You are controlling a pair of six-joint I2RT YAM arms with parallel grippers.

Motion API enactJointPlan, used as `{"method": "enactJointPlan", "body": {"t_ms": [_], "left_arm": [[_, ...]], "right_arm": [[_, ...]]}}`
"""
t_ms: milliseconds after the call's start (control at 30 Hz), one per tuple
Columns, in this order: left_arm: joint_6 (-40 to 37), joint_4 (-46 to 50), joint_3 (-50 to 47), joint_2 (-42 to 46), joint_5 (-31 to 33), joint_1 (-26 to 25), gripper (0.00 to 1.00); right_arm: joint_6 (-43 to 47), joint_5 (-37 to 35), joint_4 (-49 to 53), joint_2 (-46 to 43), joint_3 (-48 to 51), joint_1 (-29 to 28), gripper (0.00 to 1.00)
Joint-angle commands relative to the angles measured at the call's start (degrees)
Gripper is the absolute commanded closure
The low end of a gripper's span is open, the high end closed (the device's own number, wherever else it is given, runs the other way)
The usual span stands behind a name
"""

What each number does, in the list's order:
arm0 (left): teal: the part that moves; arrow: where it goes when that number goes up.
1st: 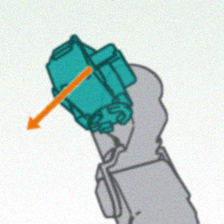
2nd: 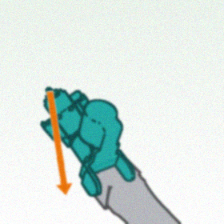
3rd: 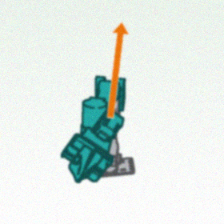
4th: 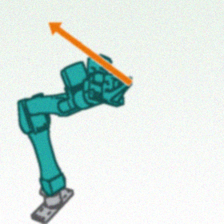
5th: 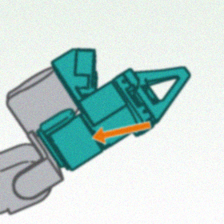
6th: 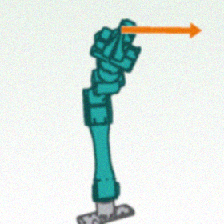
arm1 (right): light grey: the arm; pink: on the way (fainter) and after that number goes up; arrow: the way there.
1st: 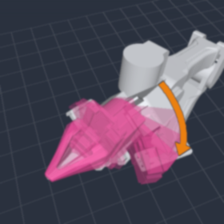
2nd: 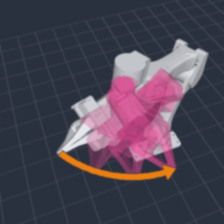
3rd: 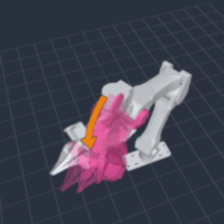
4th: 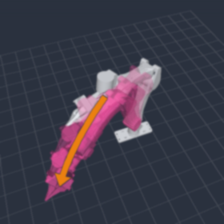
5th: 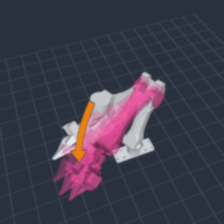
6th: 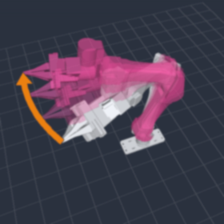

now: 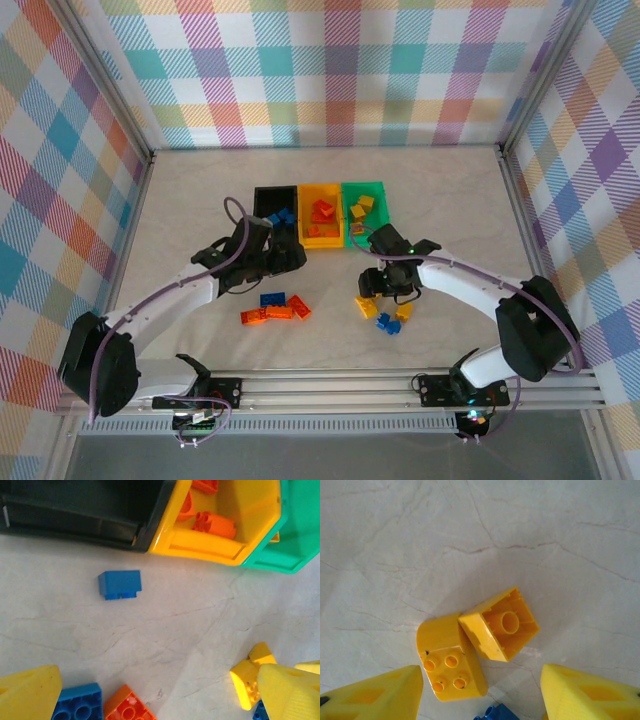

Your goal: Sort the legos into containers by color

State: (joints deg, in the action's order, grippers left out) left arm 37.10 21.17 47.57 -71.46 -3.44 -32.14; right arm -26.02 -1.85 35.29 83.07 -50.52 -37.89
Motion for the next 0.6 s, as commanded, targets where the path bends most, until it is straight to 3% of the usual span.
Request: {"method": "enactJointPlan", "body": {"t_ms": [0, 133, 567], "left_arm": [[1.6, 0.1, -2.6, 4.7, 0.5, -0.1, 0.00], [1.9, 0.1, -4.7, 6.9, 1.3, -0.1, 0.00], [1.3, 2.4, -4.8, 8.7, 3.4, 0.0, 0.00]], "right_arm": [[1.4, 2.8, 1.9, -0.3, 0.5, -2.7, 0.35], [-0.4, 2.0, 1.7, 2.4, 0.6, -5.8, 0.34], [-2.9, -5.6, -0.3, 10.8, -0.8, -10.0, 0.45]]}}
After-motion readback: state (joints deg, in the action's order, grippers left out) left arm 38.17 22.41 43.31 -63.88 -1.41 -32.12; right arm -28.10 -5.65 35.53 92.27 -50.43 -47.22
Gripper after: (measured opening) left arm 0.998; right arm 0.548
